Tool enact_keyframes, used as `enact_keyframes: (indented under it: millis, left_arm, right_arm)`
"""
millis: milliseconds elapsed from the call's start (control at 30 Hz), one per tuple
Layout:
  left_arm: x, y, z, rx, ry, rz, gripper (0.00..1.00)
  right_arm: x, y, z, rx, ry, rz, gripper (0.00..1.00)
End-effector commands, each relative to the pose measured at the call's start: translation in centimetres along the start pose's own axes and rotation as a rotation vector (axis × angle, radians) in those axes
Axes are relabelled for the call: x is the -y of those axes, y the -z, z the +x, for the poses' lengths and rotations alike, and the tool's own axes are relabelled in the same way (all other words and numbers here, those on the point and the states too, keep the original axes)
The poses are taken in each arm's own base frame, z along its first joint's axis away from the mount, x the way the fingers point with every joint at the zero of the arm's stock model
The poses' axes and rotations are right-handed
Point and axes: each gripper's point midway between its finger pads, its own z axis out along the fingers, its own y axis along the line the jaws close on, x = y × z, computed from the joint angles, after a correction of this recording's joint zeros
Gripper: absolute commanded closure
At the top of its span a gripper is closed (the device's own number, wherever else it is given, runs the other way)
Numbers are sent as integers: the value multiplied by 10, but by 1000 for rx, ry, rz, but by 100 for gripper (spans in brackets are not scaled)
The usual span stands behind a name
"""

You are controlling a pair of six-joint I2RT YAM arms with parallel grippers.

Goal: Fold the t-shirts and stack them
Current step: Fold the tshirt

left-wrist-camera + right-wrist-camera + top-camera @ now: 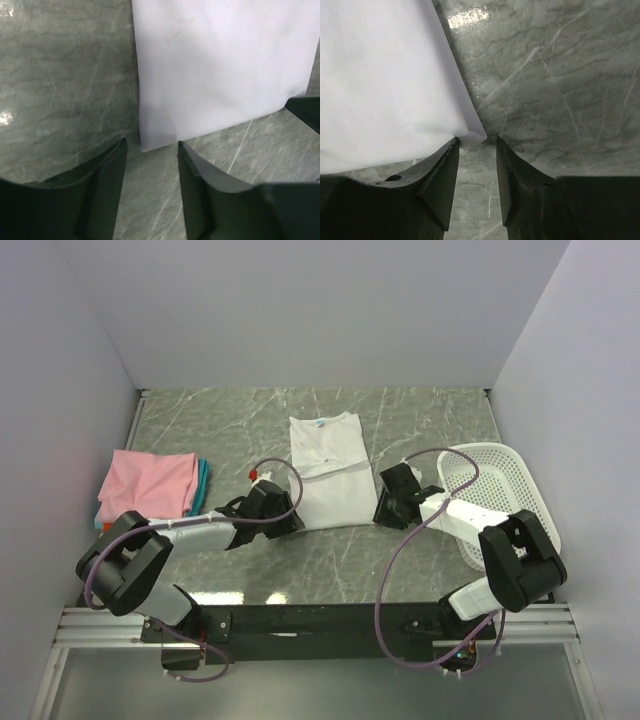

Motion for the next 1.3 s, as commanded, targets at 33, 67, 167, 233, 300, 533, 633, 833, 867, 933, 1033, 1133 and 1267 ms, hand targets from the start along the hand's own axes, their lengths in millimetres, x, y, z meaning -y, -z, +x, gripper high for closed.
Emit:
enact_keyframes:
  millis: [33, 67, 167, 233, 300, 533, 633, 833, 867, 933, 1033, 1133, 1267]
  left_arm:
    - [-1, -6, 4, -23, -5, -16, 54]
    - [-2, -7, 5, -25, -6, -22, 54]
    - [-2, -8, 5, -31, -9, -22, 66]
    - [-3, -9, 6, -34, -12, -21, 75]
    - [-1, -9, 12, -57, -13, -2, 81]
    - [1, -10, 29, -108, -10, 72, 99]
    - [2, -8, 38, -133, -1, 107, 99]
    - [8, 18, 44, -110, 2, 143, 99]
    - [12, 24, 46, -106, 3, 156, 99]
    - [22, 40, 48, -90, -31, 181, 99]
    - [39, 62, 41, -42, -58, 226, 99]
    - [55, 84, 35, -12, -66, 307, 99]
    - [64, 107, 31, 7, -61, 358, 99]
  right_arm:
    - [3, -8, 6, -6, -15, 5, 59]
    - [3, -8, 8, -12, -14, 3, 63]
    - [4, -11, 12, -21, -18, 1, 71]
    - [7, -12, 14, -25, -24, 11, 74]
    - [8, -12, 15, -28, -30, 14, 78]
    - [12, -7, 21, -27, -25, 0, 96]
    - [16, -1, 27, -26, -22, -9, 100]
    - [18, 27, 36, 6, 26, -49, 100]
    - [18, 31, 39, 5, 41, -59, 100]
    - [17, 48, 46, 12, 60, -75, 100]
    - [16, 75, 50, 38, 82, -92, 100]
    - [9, 105, 46, 77, 90, -162, 100]
    - [-2, 145, 37, 125, 115, -272, 100]
